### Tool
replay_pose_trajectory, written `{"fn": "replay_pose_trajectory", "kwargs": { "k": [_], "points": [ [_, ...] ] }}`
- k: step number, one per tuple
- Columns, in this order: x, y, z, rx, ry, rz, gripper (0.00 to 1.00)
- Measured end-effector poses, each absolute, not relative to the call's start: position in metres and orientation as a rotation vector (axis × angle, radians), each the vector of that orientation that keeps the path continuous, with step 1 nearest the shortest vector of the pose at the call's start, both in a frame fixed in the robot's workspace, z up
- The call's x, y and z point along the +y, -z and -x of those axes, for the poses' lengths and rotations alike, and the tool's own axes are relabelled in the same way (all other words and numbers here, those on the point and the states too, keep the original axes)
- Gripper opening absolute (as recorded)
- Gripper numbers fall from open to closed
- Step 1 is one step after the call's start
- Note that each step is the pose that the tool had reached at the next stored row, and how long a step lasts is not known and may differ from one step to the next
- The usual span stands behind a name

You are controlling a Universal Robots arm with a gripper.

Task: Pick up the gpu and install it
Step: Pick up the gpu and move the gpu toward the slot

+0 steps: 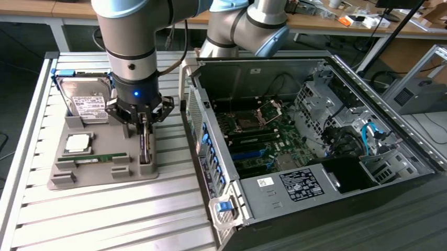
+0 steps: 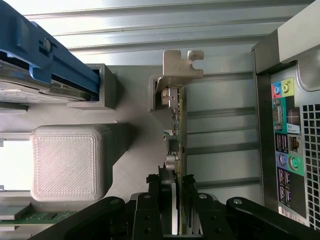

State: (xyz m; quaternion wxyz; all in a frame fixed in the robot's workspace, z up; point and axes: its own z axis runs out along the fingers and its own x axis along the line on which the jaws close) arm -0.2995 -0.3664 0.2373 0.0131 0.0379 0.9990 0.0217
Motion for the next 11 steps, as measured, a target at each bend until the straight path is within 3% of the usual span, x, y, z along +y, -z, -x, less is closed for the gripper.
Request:
{"fn": "replay_pose_trajectory", "kwargs": {
  "k": [11],
  "points": [
    [-0.3664, -0.2435, 0.2995, 3.112, -0.068, -0.118, 0.3]
  ]
}}
